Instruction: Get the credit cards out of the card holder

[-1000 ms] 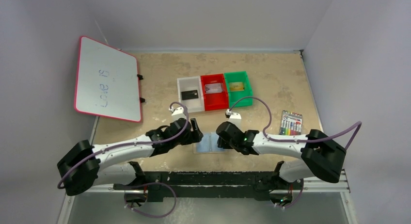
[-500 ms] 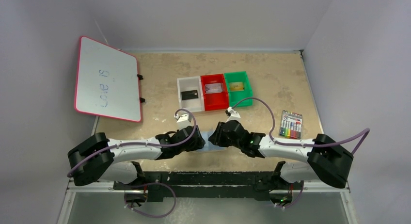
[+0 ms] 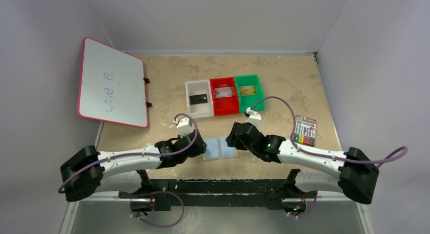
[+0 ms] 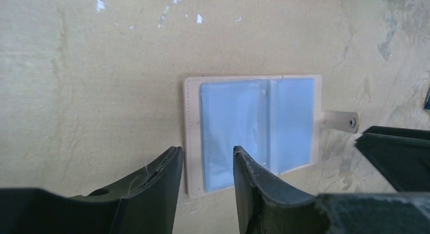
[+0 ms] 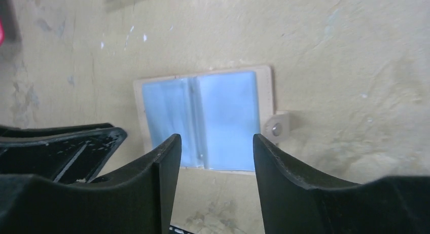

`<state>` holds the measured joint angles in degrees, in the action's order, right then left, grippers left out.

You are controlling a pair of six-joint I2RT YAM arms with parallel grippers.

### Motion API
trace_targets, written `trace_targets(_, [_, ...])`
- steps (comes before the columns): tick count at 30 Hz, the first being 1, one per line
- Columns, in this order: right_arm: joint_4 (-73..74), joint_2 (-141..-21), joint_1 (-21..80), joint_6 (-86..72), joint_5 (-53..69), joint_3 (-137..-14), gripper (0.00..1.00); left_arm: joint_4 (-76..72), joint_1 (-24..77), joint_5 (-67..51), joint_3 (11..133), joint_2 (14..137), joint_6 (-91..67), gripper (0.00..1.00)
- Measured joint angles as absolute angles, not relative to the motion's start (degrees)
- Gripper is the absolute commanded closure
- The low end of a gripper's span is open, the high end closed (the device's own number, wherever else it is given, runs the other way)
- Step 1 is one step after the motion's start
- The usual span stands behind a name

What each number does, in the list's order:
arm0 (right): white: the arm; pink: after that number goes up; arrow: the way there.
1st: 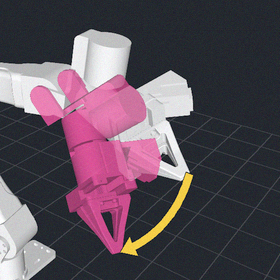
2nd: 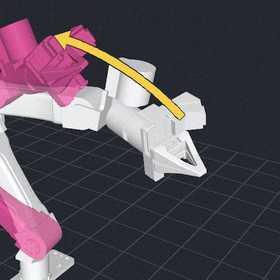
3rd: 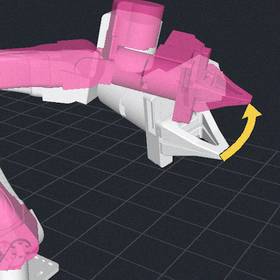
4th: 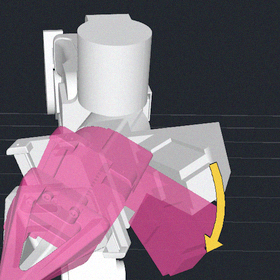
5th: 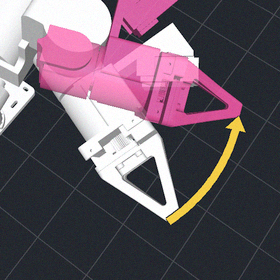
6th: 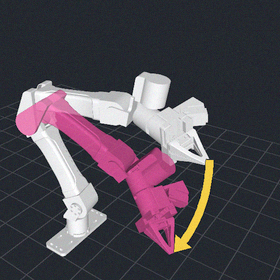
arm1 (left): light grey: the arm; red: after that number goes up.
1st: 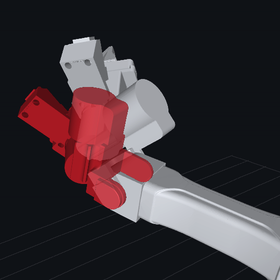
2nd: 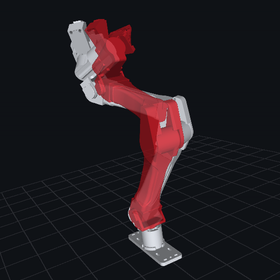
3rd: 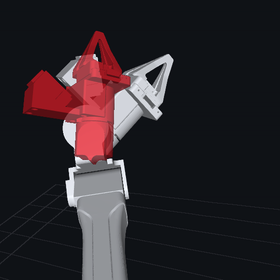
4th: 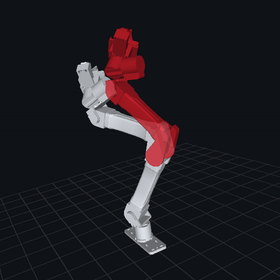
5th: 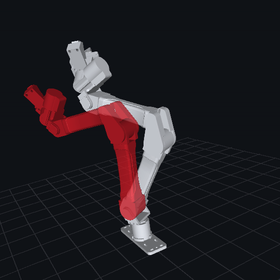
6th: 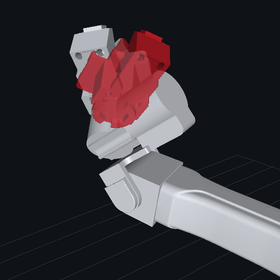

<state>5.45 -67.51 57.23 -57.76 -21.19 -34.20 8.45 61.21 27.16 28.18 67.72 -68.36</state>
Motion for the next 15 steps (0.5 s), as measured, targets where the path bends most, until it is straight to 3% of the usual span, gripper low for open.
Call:
trace_targets(3, [10.39, -64.49, 57.23, -57.82, -26.22, -35.44, 0.35, 12.88, 61.21, 29.98, 29.71, 65.47, -68.34, 0.54])
trace_targets(7, [17.04, -61.84, 57.17, -58.3, -31.99, -36.05, 0.29, 19.09, 61.21, 35.05, 32.75, 60.95, -68.14, 0.35])
trace_targets(12, [22.61, -56.49, 57.04, -57.8, -37.76, -36.93, 0.2, 28.73, 61.21, 43.77, 37.74, 55.05, -67.85, 0.18])
trace_targets(15, [23.64, -52.07, 57.04, -55.77, -41.28, -37.76, 0.09, 36.05, 61.21, 50.52, 43.03, 52.82, -67.68, 0.16])
